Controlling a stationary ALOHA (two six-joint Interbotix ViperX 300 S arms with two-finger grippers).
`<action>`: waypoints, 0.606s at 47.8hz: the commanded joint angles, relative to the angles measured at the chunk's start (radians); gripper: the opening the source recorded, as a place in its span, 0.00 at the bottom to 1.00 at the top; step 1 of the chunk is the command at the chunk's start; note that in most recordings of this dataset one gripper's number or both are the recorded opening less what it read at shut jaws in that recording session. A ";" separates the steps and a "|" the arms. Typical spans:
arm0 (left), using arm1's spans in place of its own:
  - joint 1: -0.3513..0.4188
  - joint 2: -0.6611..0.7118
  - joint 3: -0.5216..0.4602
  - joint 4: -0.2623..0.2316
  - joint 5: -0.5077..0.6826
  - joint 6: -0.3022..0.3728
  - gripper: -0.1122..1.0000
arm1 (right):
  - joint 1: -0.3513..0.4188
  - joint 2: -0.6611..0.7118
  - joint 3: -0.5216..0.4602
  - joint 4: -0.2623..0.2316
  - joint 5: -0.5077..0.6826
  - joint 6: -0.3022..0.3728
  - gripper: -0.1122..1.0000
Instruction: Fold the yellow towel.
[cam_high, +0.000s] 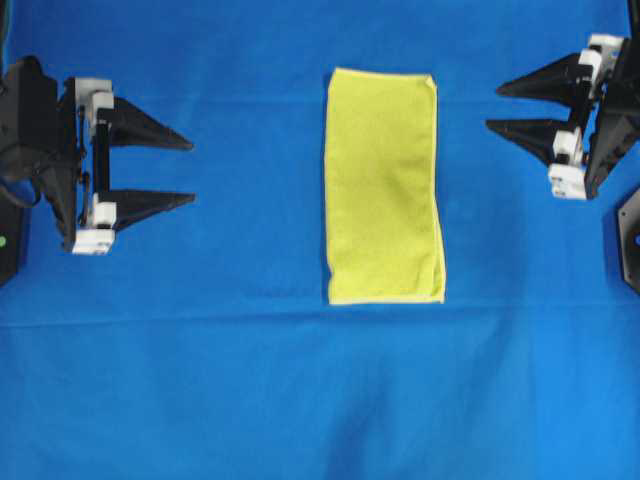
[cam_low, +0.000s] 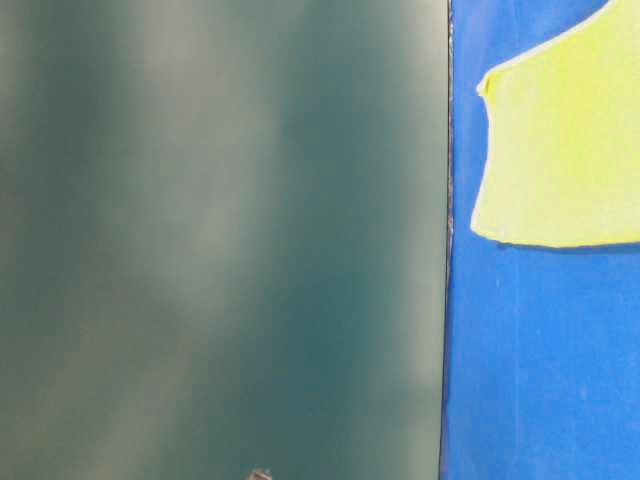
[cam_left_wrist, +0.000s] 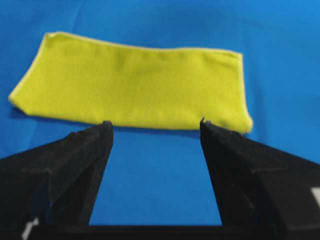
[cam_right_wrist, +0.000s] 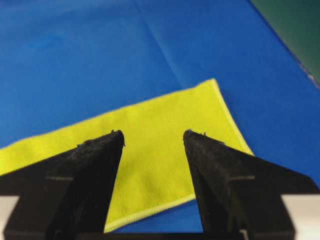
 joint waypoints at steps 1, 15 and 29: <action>0.003 0.011 -0.025 -0.002 -0.011 0.000 0.71 | 0.000 -0.002 -0.015 0.005 -0.011 0.000 0.61; 0.063 0.123 -0.080 0.000 -0.057 0.003 0.71 | -0.055 0.071 -0.057 0.014 0.031 0.011 0.61; 0.204 0.408 -0.244 0.000 -0.061 0.017 0.71 | -0.150 0.348 -0.173 -0.012 0.112 -0.002 0.61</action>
